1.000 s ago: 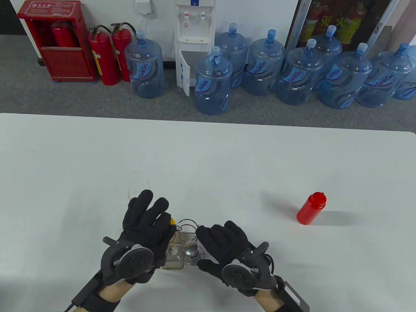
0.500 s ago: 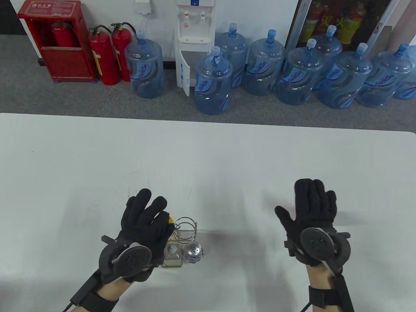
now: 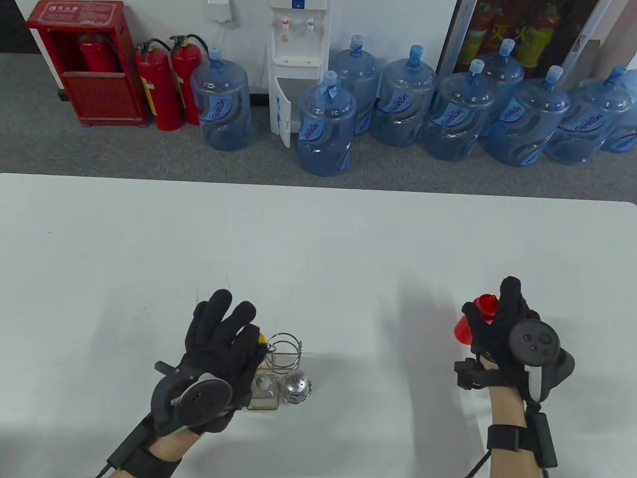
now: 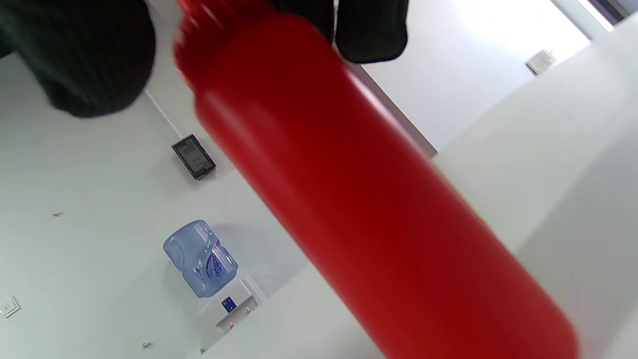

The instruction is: Hold seasoning rack and insert seasoning bottles through ring holders

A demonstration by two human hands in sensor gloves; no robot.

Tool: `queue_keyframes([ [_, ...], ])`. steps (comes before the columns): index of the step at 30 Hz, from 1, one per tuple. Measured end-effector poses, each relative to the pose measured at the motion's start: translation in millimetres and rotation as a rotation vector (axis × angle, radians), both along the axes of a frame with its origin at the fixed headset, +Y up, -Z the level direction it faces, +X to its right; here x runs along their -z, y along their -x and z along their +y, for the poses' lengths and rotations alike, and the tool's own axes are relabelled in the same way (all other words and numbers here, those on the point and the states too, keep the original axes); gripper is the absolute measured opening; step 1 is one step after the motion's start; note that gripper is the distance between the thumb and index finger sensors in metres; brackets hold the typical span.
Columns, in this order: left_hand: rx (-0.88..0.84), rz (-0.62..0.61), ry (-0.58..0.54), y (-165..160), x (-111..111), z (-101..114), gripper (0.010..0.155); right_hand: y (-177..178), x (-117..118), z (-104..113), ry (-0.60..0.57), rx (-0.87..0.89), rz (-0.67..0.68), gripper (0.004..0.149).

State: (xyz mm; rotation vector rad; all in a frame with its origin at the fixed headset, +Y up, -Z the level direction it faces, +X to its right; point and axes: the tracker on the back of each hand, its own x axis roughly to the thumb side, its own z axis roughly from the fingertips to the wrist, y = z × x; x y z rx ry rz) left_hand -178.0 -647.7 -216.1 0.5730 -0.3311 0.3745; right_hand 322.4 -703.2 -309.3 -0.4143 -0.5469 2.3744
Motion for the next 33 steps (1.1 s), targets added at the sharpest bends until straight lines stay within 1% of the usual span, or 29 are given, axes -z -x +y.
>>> queue_keyframes([
  [3, -0.001, 0.000, 0.002, 0.0, 0.1, -0.3, 0.044, -3.2, 3.2, -6.6, 0.039, -0.015, -0.011, 0.085],
  [5, 0.002, 0.000, 0.003, -0.2, -0.1, -0.4, 0.044, -2.9, 3.8, -8.3, 0.013, 0.071, 0.005, 0.079],
  [6, 0.002, 0.000, 0.002, -0.4, -0.2, -0.4, 0.044, -1.8, 3.9, -8.3, -0.001, 0.086, 0.012, 0.078],
  [10, 0.003, -0.002, -0.001, -0.7, -0.7, -0.2, 0.044, 6.0, 1.3, -3.4, -0.040, 0.052, 0.030, 0.077],
  [13, -0.001, -0.004, -0.004, -0.9, -0.9, -0.3, 0.044, 18.7, -3.0, 5.9, -0.097, 0.109, 0.086, 0.077],
  [16, -0.001, -0.008, -0.008, -1.6, -1.4, -0.5, 0.043, 40.6, -9.2, 18.6, -0.156, 0.150, 0.175, 0.077],
  [19, 0.003, -0.016, -0.010, -3.9, -2.3, -1.1, 0.044, 70.3, -17.6, 30.0, -0.193, 0.249, 0.323, 0.075],
  [22, 0.006, -0.030, -0.012, -6.2, -3.3, -2.4, 0.044, 100.0, -27.6, 35.5, -0.221, 0.317, 0.452, 0.075],
  [23, 0.014, -0.038, -0.013, -7.7, -4.2, -3.1, 0.044, 117.8, -34.1, 37.6, -0.241, 0.332, 0.528, 0.075],
  [24, 0.015, -0.043, -0.015, -8.3, -4.6, -3.4, 0.043, 125.9, -37.3, 38.5, -0.250, 0.332, 0.566, 0.075],
  [27, 0.021, -0.059, -0.023, -11.9, -6.9, -3.8, 0.044, 162.5, -53.7, 41.3, -0.300, 0.361, 0.741, 0.075],
  [29, 0.025, -0.066, -0.023, -14.0, -8.4, -3.8, 0.043, 179.2, -64.5, 44.3, -0.337, 0.358, 0.824, 0.075],
  [31, 0.029, -0.070, -0.027, -15.6, -9.7, -3.7, 0.044, 191.8, -74.3, 47.1, -0.373, 0.324, 0.849, 0.075],
  [33, 0.029, -0.075, -0.031, -16.7, -10.4, -3.7, 0.043, 201.5, -79.9, 45.5, -0.376, 0.290, 0.873, 0.074],
])
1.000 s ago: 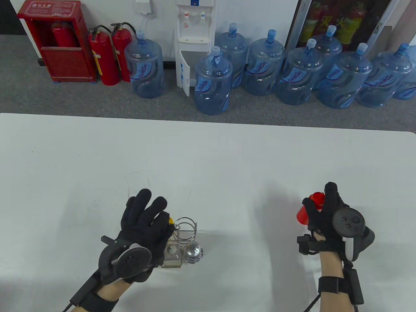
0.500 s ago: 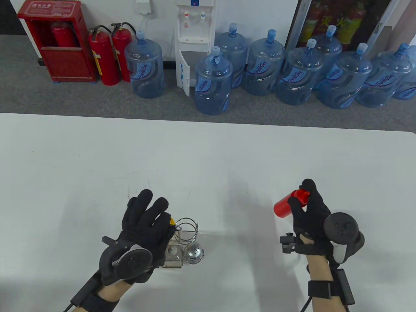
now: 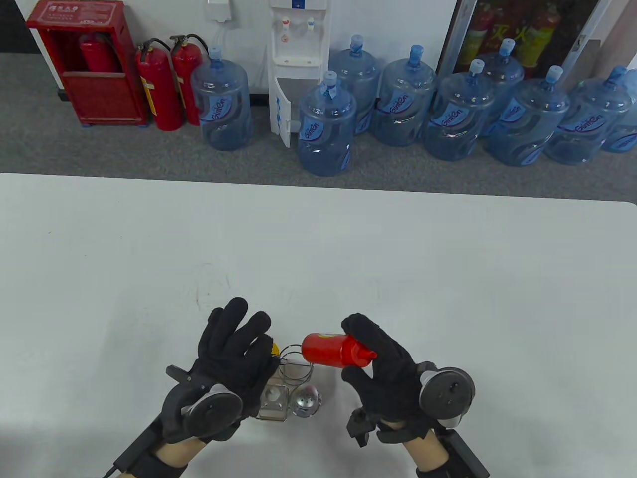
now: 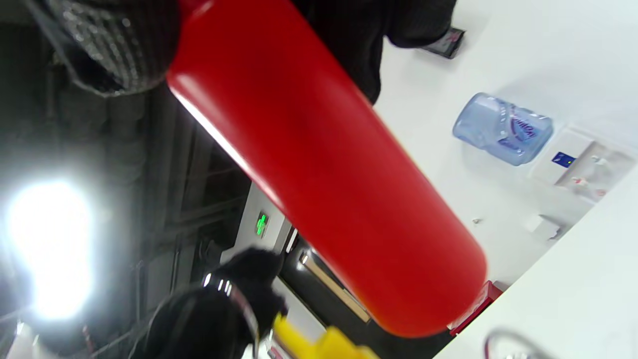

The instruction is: Hold seasoning rack and insert seasoning bottles through ring holders

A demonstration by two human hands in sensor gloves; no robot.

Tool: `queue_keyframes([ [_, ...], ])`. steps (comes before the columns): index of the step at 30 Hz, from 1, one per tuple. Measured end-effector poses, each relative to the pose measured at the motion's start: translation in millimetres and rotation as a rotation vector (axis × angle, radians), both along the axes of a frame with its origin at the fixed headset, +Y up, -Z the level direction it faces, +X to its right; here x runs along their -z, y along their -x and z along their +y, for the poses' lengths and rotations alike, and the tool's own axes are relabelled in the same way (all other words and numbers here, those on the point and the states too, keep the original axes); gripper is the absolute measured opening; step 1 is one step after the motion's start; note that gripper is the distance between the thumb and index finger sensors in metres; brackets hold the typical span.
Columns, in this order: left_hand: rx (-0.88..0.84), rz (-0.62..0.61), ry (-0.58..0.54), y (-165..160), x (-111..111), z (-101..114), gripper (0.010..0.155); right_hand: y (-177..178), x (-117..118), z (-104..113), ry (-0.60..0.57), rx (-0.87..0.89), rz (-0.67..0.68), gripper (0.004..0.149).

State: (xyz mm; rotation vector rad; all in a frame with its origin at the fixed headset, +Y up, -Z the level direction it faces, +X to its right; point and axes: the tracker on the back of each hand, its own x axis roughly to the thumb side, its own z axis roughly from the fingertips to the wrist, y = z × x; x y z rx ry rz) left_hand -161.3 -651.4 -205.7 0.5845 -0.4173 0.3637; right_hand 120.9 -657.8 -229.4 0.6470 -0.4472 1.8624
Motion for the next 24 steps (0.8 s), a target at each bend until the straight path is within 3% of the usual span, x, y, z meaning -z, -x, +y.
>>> queue_keyframes([
  [14, 0.013, -0.033, -0.019, -8.5, -5.3, -0.5, 0.043, 43.4, 9.2, -27.3, 0.072, -0.344, 0.036, 0.076],
  [24, 0.021, -0.024, -0.029, -6.1, -5.7, 1.1, 0.044, 44.6, 17.8, -20.8, 0.110, -0.467, 0.067, 0.085],
])
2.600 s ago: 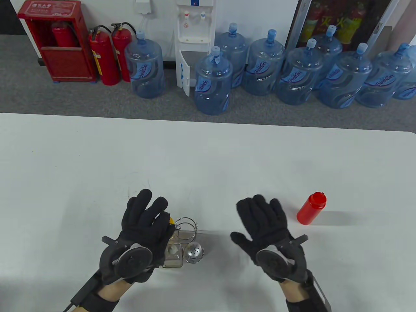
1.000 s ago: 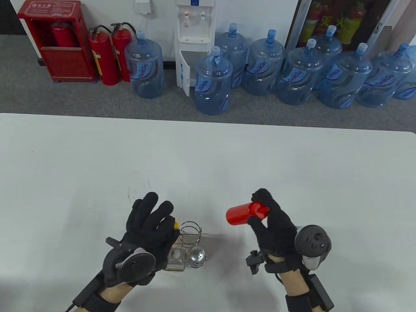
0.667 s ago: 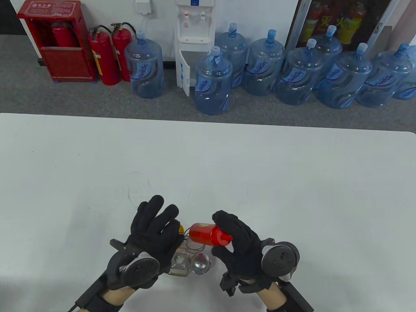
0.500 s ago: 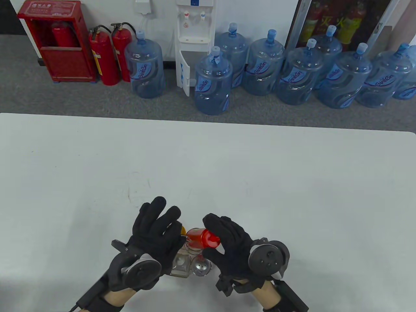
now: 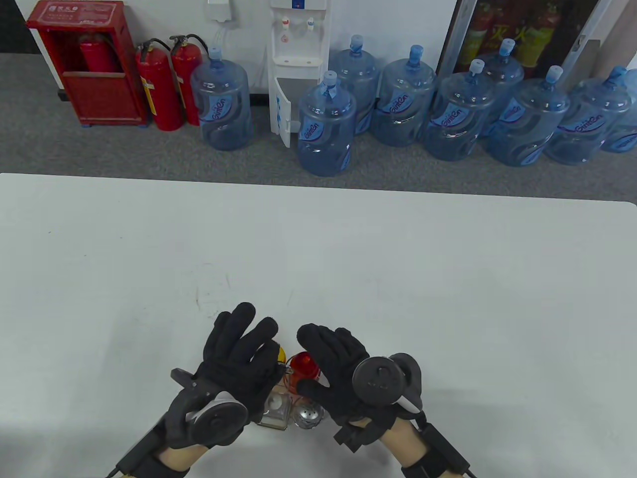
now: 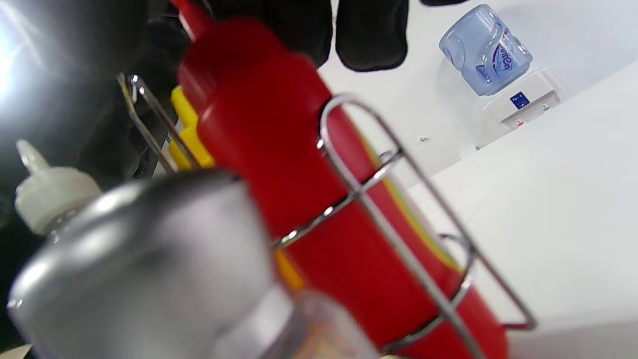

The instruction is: Hold seasoning rack and insert seasoning bottles through ring holders

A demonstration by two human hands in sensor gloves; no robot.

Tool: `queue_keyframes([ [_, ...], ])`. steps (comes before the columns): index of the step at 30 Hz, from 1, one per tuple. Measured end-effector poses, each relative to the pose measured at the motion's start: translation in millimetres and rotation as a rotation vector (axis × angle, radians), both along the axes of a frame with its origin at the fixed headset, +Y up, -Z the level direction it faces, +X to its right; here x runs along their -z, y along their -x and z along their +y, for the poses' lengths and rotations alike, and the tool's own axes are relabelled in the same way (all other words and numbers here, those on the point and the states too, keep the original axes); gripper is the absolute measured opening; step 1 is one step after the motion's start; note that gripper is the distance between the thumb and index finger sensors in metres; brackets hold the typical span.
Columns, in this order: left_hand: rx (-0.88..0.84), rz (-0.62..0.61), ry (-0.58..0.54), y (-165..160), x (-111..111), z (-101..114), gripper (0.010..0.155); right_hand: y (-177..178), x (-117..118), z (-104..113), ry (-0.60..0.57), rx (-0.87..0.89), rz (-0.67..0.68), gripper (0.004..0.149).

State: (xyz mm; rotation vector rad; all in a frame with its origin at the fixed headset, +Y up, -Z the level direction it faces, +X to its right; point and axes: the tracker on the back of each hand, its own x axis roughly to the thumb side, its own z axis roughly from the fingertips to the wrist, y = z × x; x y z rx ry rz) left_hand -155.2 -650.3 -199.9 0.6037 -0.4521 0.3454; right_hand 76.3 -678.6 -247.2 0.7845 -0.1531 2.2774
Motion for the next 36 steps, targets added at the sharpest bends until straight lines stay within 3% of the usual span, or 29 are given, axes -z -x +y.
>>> queue_keyframes([
  [6, -0.020, 0.023, 0.008, 8.1, 4.4, 2.0, 0.043, -33.3, -1.5, 15.8, -0.231, -0.248, -0.116, 0.086],
  [10, -0.021, 0.038, 0.011, 11.6, 7.2, 1.9, 0.044, -59.5, -4.5, 4.7, -0.341, -0.435, -0.210, 0.088],
  [18, -0.038, 0.039, 0.013, 14.5, 7.5, 3.4, 0.043, -76.8, -6.4, -27.5, -0.227, -0.387, -0.208, 0.089],
  [36, 0.039, 0.031, 0.024, -3.2, 11.4, 11.8, 0.043, -77.9, -6.2, -28.6, -0.183, -0.327, -0.192, 0.088],
])
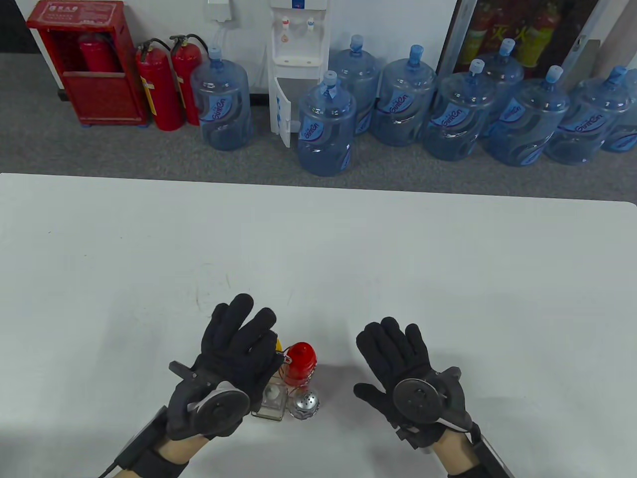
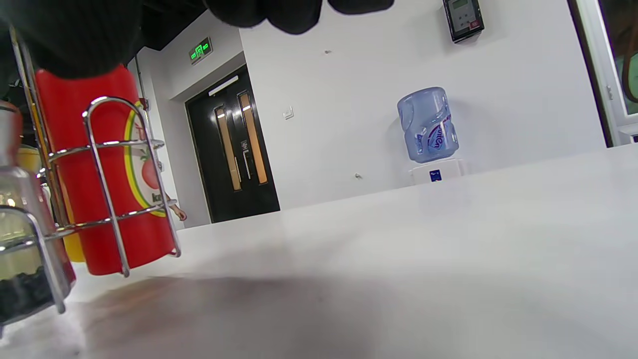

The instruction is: Hold seasoning rack and insert seasoning bottles through ring holders

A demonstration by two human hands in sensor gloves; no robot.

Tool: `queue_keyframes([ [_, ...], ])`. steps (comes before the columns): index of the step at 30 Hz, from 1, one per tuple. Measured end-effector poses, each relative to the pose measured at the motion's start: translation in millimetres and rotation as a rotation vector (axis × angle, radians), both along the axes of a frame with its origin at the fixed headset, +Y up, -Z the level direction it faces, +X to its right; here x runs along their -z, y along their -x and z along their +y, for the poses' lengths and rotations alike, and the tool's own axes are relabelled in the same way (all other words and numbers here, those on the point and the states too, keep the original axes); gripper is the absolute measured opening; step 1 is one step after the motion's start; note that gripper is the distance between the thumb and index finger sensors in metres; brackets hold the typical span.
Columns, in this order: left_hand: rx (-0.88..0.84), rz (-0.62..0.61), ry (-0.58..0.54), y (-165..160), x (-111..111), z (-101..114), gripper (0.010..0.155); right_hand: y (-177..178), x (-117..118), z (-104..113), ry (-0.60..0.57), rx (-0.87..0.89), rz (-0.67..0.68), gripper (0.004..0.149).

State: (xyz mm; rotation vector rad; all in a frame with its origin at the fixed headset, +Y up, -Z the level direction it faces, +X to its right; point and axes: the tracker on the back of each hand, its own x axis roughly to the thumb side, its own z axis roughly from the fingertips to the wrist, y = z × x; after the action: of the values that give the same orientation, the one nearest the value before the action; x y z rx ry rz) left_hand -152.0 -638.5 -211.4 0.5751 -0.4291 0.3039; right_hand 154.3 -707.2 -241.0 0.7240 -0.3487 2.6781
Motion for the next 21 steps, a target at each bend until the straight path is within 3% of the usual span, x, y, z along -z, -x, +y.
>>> queue_keyframes([
  [10, 0.012, 0.008, 0.074, -19.2, 43.2, 20.1, 0.043, -3.4, -2.2, 6.9, -0.015, 0.024, 0.006, 0.087],
  [21, 0.065, 0.108, 0.161, -29.6, 109.2, 17.2, 0.042, -6.6, -2.4, 8.3, -0.011, 0.033, -0.001, 0.088],
])
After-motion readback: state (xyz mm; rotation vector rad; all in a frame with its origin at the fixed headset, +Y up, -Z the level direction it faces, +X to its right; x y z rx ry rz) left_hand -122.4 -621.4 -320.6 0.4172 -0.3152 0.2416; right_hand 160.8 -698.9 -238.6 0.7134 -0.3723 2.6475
